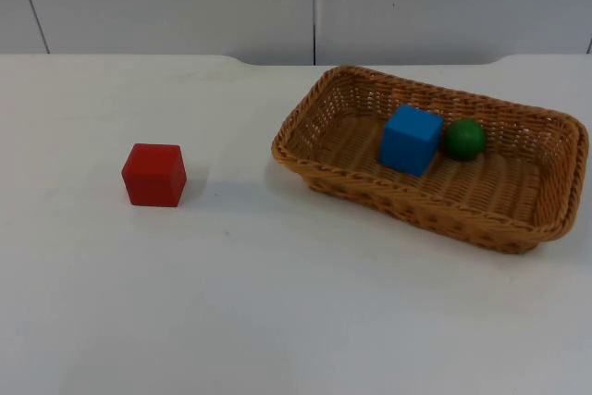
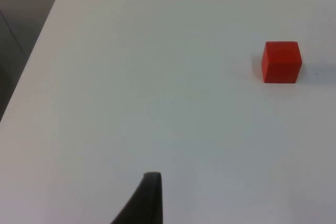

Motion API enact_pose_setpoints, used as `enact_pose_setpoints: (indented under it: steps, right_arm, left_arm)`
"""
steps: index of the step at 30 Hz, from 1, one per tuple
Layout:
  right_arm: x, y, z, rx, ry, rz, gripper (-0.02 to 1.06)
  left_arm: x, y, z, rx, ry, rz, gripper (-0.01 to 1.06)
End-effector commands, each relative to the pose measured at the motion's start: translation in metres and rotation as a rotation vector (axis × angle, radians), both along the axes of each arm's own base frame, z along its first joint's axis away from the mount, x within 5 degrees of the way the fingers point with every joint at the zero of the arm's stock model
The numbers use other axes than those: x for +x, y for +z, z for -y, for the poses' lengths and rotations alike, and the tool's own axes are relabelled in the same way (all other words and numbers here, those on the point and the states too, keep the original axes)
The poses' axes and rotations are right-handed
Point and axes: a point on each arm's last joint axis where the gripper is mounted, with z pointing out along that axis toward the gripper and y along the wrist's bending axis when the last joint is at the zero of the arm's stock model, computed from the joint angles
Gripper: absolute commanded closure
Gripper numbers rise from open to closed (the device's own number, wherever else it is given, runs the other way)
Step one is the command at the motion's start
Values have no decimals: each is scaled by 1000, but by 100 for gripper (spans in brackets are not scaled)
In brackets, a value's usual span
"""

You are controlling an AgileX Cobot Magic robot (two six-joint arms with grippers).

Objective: Place all geometric objects except the red cube into the basket.

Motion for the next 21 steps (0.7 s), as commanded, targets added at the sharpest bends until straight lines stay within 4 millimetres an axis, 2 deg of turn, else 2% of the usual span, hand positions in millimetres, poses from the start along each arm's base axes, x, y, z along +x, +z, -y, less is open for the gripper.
enact_pose_setpoints:
  steps: [1,21]
  right_arm:
    - [0,1,0,-7,-1,16,1]
    - [0,1,-1,-2,2,16,1]
  left_arm:
    - [0,0,-1,-2,5,8,0]
    - [1,0,-1,-3,5,10,0]
